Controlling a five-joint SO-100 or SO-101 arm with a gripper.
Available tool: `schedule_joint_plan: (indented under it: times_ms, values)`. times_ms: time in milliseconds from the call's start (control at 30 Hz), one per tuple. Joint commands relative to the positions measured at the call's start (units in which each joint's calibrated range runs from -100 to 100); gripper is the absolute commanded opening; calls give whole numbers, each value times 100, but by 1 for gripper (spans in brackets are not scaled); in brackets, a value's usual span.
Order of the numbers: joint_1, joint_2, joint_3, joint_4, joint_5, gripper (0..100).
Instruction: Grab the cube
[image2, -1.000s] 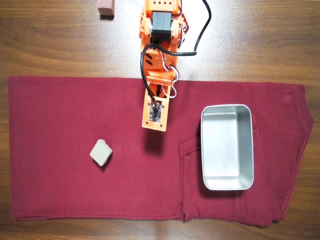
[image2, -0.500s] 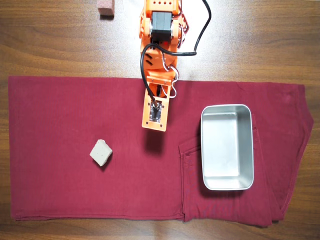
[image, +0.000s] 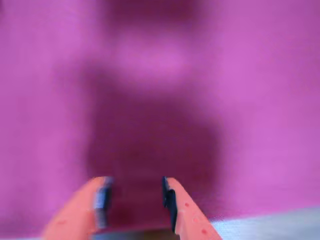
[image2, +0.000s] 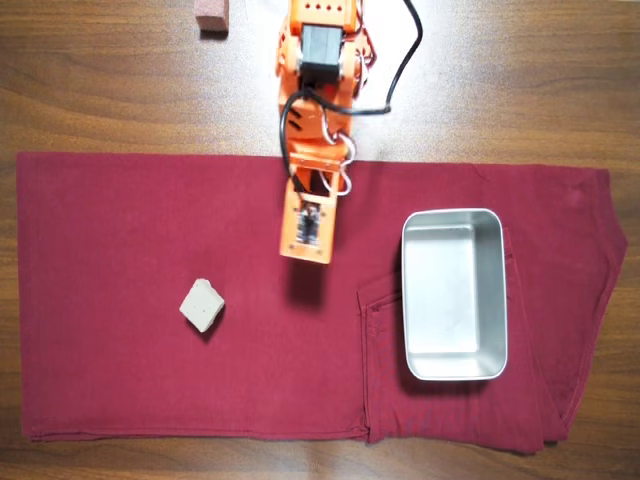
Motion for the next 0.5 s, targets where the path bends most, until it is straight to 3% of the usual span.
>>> schedule_joint_plan:
  times_ms: [0,100,300,467]
  values:
    - [397,1221,-2251,-221,-34,19]
    - [1020,2517,-3762,-774,-83,23]
    - [2873,5908,-5637,-1945,337,25]
    - [3525,8074,-6393,-3005,523,30]
